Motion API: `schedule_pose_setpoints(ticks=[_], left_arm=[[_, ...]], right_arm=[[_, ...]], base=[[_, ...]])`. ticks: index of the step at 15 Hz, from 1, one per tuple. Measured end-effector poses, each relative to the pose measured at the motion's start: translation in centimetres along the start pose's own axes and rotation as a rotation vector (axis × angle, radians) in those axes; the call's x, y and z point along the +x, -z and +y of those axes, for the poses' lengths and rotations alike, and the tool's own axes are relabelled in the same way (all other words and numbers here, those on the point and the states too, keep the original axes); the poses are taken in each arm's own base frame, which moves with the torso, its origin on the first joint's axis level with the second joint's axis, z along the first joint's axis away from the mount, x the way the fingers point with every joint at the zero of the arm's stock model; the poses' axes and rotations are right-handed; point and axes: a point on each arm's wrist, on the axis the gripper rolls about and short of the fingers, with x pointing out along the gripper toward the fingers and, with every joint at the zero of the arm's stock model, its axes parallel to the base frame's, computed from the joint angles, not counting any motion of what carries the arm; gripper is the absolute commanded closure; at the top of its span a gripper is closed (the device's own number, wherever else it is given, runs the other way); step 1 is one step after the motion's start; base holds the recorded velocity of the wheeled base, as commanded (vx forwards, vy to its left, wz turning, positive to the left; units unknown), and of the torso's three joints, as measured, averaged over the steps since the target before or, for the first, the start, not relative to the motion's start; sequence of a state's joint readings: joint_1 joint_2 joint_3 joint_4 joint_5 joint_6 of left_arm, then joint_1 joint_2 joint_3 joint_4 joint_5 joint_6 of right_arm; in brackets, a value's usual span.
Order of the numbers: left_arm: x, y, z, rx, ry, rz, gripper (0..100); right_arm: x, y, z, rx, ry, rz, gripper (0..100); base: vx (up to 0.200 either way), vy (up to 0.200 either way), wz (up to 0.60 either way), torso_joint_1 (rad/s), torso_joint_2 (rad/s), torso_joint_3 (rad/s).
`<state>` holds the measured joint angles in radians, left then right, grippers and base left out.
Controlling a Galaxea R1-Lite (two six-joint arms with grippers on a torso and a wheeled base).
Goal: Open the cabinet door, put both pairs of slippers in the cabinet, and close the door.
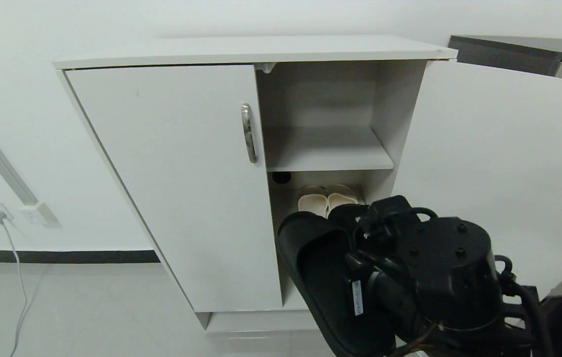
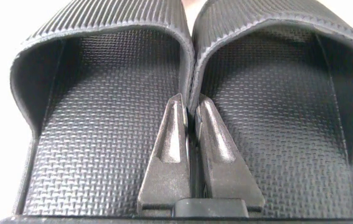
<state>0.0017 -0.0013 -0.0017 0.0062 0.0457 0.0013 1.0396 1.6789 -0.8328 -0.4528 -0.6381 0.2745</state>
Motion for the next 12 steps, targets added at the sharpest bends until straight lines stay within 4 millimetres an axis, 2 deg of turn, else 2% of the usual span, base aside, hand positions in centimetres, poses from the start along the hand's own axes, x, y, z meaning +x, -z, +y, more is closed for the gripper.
schedule_pose_setpoints(ticks=[3,5,9,12], left_arm=[[0.0,0.0,0.0,0.000,0.001,0.000,100],[0.0,0.0,0.0,-0.001,0.002,0.000,100],[0.0,0.0,0.0,-0.002,0.001,0.000,100],[0.0,0.0,0.0,-0.003,-0.002,0.000,100]], right_arm=[[0.0,-3.2,1.0,0.052,0.116,-0.026,100],[0.9,-4.9,1.8,0.086,0.190,-0.078,100],[3.4,-5.6,2.1,0.103,0.250,-0.105,100],[4.3,-5.5,1.7,0.097,0.275,-0.099,100]], base=[[0.000,0.000,0.00,0.000,0.00,0.000],[0.000,0.000,0.00,0.000,0.00,0.000],[0.000,0.000,0.00,0.000,0.00,0.000],[0.000,0.000,0.00,0.000,0.00,0.000]])
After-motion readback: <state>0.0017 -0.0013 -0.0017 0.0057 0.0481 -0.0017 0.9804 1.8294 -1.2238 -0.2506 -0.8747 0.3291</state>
